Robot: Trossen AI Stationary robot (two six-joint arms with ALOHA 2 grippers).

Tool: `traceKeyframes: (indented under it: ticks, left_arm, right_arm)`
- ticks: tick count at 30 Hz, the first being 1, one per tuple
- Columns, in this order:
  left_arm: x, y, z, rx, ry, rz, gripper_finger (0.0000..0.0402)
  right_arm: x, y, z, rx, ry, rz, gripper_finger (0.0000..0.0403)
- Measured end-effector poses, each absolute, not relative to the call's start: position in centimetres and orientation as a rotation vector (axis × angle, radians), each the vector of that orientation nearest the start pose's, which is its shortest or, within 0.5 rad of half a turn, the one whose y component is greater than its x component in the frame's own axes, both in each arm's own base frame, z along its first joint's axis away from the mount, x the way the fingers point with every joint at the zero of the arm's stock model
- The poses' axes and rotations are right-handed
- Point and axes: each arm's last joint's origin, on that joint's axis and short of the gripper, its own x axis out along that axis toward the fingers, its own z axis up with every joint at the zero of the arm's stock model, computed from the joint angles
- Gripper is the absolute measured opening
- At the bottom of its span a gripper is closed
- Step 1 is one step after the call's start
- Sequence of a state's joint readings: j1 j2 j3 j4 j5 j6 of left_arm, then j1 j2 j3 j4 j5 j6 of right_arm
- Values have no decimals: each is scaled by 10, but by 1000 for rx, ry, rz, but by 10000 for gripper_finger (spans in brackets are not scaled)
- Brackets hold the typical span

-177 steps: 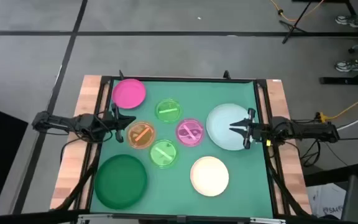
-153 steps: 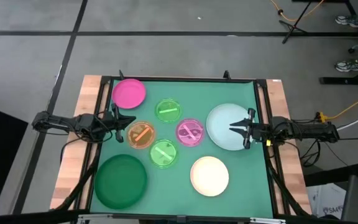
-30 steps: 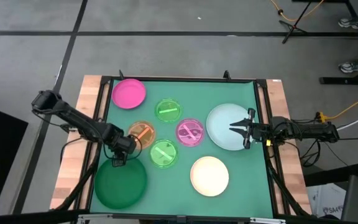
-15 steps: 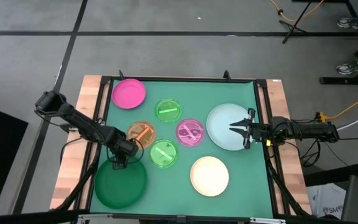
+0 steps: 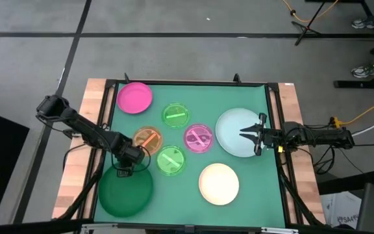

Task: Stack plastic plates
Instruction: Stack the green plate on top of the light blue plate

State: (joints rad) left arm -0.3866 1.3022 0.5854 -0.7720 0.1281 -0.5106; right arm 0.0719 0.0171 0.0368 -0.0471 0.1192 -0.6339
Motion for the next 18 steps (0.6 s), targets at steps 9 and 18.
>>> traceKeyframes:
  ticks: [9, 18]
  left_arm:
    - [169, -75, 148, -273, 1534, -94, 23]
    - [190, -80, 173, -299, 1427, -150, 18]
  right_arm:
    - [96, 3, 170, -636, 41, -37, 76]
    - [96, 3, 170, -636, 41, -37, 76]
